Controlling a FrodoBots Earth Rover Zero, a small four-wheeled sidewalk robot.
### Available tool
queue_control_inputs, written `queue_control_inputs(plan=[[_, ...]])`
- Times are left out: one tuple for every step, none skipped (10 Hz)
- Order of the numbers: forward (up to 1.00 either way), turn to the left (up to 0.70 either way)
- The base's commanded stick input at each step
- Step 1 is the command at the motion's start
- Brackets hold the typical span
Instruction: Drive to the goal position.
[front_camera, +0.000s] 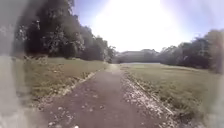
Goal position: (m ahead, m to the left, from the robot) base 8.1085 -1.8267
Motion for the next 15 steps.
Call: queue_control_inputs(plan=[[1.0, 0.01], [1.0, -0.15], [1.0, -0.19], [1.0, 0.01], [1.0, 0.01], [1.0, 0.01], [1.0, 0.01], [1.0, 0.01], [1.0, 0.01], [1.0, 0.01], [1.0, 0.01], [1.0, 0.01], [1.0, 0.01], [1.0, 0.01], [1.0, 0.01]])
